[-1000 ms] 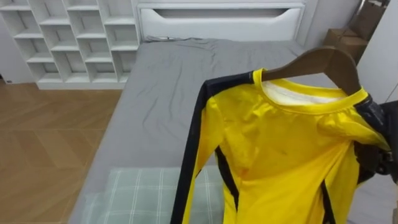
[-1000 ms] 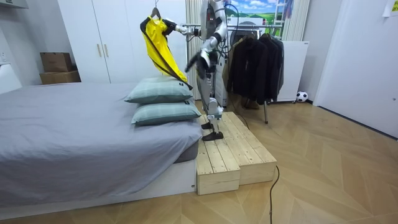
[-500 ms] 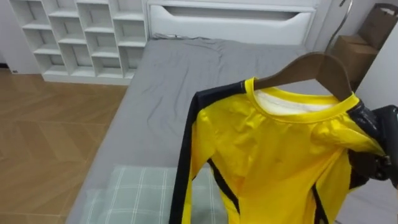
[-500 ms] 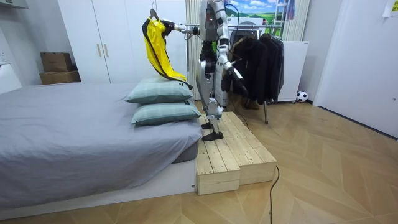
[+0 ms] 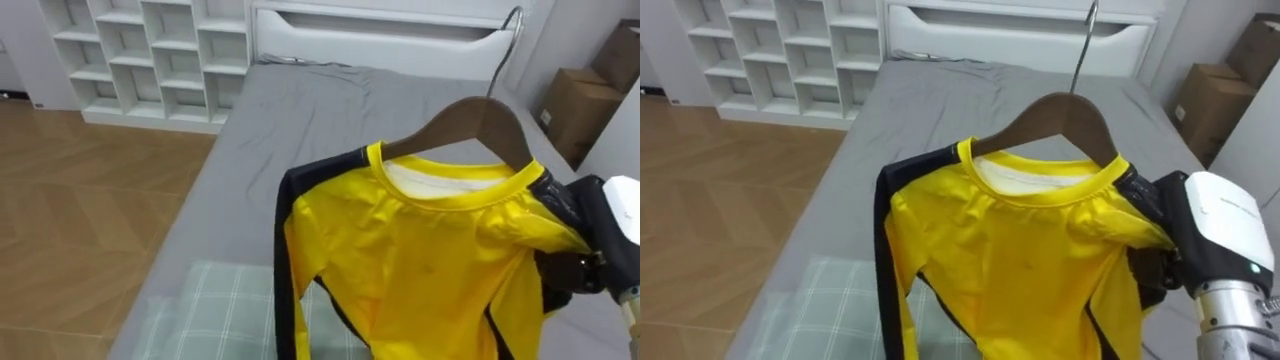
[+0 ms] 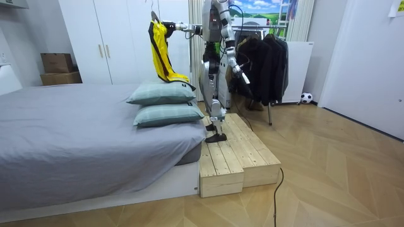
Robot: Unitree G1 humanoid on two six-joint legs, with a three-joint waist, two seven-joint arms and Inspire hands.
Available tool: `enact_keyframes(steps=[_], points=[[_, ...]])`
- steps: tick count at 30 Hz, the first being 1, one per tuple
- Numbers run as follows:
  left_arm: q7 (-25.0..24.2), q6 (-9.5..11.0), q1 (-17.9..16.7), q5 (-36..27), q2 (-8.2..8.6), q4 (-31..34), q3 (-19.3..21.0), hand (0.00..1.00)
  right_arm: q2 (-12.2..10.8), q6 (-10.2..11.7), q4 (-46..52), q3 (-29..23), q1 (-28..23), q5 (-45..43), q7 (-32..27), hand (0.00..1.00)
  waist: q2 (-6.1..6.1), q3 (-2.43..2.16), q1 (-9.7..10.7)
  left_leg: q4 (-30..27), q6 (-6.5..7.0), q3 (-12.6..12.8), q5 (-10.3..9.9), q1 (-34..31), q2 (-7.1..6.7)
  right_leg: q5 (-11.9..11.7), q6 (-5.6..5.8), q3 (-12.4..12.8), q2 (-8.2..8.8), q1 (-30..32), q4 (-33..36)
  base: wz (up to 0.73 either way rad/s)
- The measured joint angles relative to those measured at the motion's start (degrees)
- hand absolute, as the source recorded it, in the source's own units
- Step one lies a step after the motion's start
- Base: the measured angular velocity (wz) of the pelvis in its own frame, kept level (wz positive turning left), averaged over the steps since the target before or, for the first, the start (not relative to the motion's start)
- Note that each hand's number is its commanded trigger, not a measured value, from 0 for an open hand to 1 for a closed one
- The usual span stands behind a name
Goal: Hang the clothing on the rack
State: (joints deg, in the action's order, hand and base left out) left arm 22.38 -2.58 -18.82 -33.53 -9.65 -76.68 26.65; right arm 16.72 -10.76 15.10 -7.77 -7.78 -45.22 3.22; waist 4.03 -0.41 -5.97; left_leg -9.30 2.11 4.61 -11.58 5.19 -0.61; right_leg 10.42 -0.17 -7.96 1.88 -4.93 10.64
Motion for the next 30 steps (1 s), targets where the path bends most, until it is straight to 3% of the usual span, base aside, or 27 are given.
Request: enact_keyframes(steps=[8, 14, 17, 24, 30], points=[[-5.28, -1.1, 1.69, 0.1, -0.53, -0.99, -3.23, 0.0, -0.1, -0.28, 0.0, 0.39, 0.0, -0.1, 1.31, 1.0, 0.9, 0.2, 1.01, -0.27, 0.61, 0.02, -0.43, -0.51, -0.09, 0.06, 0.17, -0.04, 0.05, 0.22, 0.1, 0.01], [-8.61, -1.23, 1.95, 0.7, -0.49, -1.19, -3.82, 0.0, -0.73, -0.32, 0.01, 0.38, 0.0, -0.1, 2.12, 1.0, 0.79, 0.29, 1.45, -0.32, 0.75, 0.12, -0.79, -0.51, -0.09, 0.04, 0.21, -0.03, 0.07, 0.26, 0.14, 0.0], [-10.16, -1.26, 2.87, 1.12, -0.49, -1.78, -4.66, 0.0, -0.72, -0.29, 0.18, 0.36, 0.01, -0.11, 2.74, 1.0, 0.37, 0.56, 1.49, -0.33, 0.76, 0.22, -0.83, -0.52, -0.09, 0.04, 0.22, 0.02, 0.09, 0.38, 0.25, -0.02], [-13.79, -1.27, 3.49, 7.63, -0.52, -2.22, -7.37, 0.0, -0.69, 0.44, 1.71, 0.32, 0.03, -0.03, 2.98, 1.0, -0.46, 0.91, 2.61, -0.34, 0.76, 1.93, -0.83, -0.38, 0.13, 0.02, 0.26, 1.01, 0.04, 1.26, 0.69, -0.12], [-15.43, -2.0, 3.92, 13.91, -0.78, -1.04, -7.34, 0.0, -0.71, 0.74, 1.68, 0.32, -1.13, 2.45, 2.99, 1.0, -0.02, 0.8, 2.67, -0.25, 0.58, 6.04, -1.21, -0.33, 1.07, -0.39, 0.23, 4.27, -0.68, 2.98, 1.26, -0.3]])
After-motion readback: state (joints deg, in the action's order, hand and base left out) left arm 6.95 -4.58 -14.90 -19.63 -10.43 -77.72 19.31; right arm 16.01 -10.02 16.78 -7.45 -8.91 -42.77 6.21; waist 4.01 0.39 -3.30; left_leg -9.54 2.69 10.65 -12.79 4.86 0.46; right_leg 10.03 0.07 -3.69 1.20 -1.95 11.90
